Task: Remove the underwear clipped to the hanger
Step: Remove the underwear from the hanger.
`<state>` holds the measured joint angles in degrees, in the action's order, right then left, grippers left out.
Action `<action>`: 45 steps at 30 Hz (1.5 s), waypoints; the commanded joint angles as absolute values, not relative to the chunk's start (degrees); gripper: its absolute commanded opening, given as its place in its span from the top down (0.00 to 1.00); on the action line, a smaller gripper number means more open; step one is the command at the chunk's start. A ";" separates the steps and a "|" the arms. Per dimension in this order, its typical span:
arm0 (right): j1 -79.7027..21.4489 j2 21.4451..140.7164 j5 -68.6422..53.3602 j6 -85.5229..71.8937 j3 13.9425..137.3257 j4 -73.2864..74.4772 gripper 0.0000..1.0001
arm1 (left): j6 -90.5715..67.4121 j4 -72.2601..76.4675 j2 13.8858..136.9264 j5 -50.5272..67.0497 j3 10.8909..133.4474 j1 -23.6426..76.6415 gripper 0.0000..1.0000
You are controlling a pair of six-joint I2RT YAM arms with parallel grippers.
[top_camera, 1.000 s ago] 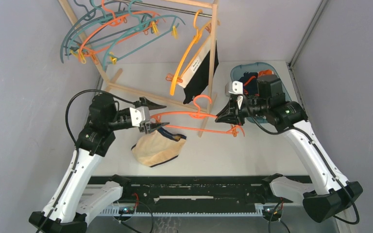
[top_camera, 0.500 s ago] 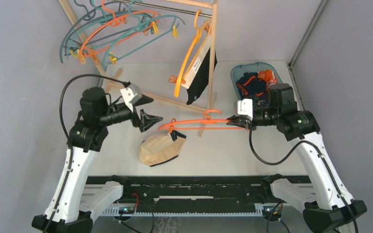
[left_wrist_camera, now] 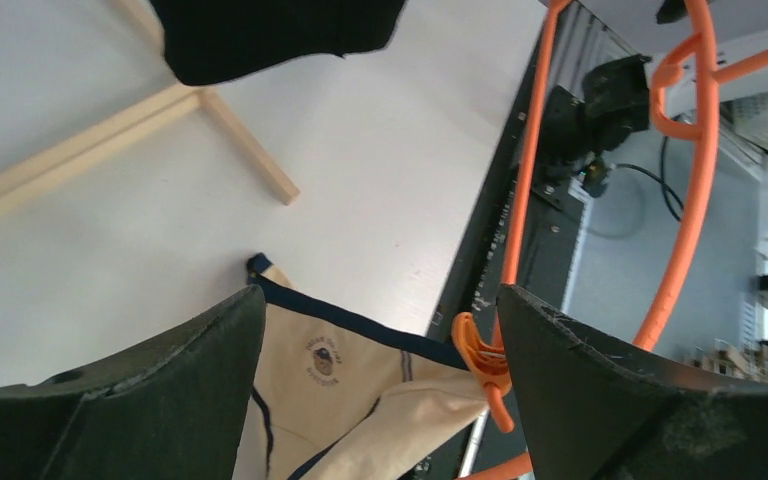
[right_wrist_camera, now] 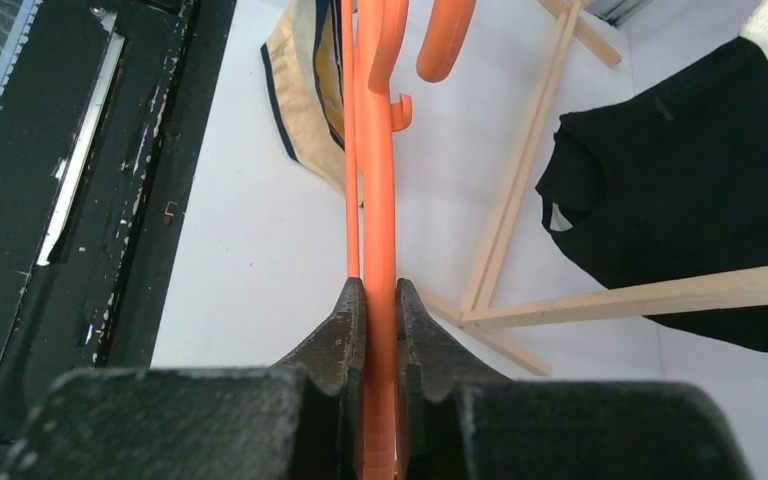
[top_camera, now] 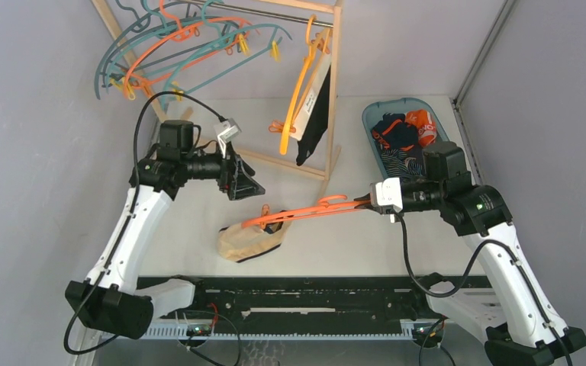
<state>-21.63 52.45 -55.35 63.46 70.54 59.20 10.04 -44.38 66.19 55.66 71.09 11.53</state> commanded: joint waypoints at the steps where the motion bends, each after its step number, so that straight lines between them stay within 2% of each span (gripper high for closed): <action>1: -22.70 51.69 -56.06 62.33 70.84 55.30 1.00 | 11.25 -49.10 66.51 60.94 72.71 13.51 0.11; 6: -22.93 51.94 -55.70 62.14 70.84 55.28 1.00 | 15.49 -54.03 68.60 61.43 72.75 16.28 0.09; 11: -23.11 52.11 -55.32 62.10 70.84 55.43 1.00 | 17.75 -56.83 70.69 60.95 72.65 18.62 0.13; 18: -23.07 51.97 -54.48 62.18 69.31 55.49 1.00 | 20.69 -59.93 72.51 60.32 72.94 19.67 0.26; 28: -23.11 51.55 -53.27 60.74 68.13 53.22 1.00 | 22.39 -60.95 72.53 60.65 72.83 20.15 0.53; 45: -23.10 50.11 -51.20 58.78 67.18 49.49 1.00 | 23.27 -61.37 71.57 60.64 72.81 20.30 0.86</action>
